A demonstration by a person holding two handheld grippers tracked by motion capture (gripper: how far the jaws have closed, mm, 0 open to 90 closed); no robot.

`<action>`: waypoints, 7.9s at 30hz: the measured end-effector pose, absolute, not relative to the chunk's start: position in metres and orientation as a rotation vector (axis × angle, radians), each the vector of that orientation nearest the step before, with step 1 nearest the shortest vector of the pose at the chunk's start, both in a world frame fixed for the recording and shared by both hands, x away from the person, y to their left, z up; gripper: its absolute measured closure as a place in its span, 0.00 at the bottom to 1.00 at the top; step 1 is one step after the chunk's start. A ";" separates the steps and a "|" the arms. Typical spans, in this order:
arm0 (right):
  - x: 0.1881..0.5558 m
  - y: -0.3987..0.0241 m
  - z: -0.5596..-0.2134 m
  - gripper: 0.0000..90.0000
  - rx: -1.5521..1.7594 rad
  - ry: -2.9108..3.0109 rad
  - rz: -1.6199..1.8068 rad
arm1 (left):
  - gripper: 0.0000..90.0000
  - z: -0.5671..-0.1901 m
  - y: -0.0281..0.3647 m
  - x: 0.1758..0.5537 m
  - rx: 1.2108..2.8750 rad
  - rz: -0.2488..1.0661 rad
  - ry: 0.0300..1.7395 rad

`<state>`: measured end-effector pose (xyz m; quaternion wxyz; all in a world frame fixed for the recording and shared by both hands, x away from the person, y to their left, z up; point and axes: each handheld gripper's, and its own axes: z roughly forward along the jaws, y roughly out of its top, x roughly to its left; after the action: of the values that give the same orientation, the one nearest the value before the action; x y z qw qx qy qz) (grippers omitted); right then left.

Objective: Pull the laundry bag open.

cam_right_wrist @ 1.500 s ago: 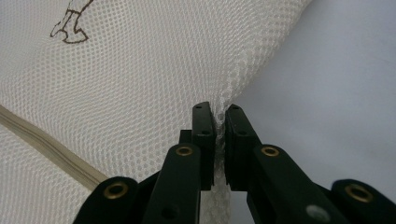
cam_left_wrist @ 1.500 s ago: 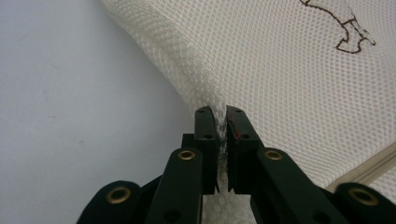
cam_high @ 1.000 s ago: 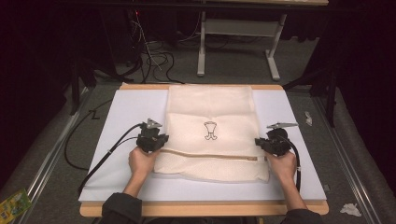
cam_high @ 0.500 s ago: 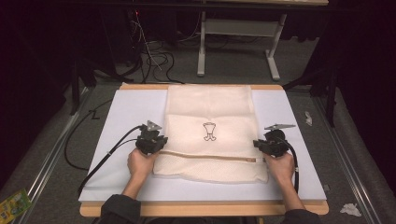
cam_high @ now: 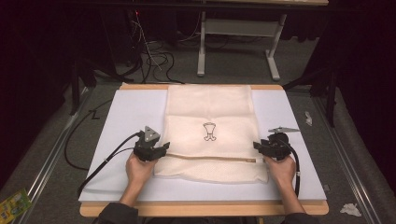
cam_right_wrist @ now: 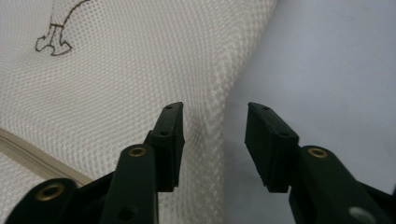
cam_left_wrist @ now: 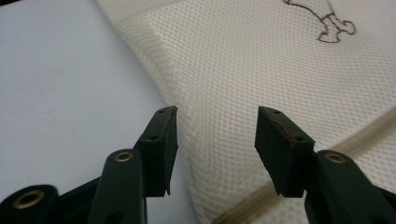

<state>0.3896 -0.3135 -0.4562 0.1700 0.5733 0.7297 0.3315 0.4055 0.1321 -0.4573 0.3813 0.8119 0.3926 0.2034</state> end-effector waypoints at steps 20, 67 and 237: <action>0.346 -0.323 -0.474 0.49 1.688 2.032 1.059 | 0.46 -0.479 0.110 0.374 2.076 0.412 0.932; 0.348 -0.322 -0.458 0.94 1.517 2.131 1.256 | 0.61 -0.451 0.073 0.374 2.082 0.308 0.855; 0.354 -0.302 -0.429 0.95 1.385 2.209 1.406 | 0.96 -0.439 -0.080 0.380 2.162 -0.001 0.531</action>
<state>0.3545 -0.3025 -0.4293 0.0896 0.4657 0.7426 0.4729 0.3800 -0.0798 -0.4394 0.4420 0.8711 0.2141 -0.0005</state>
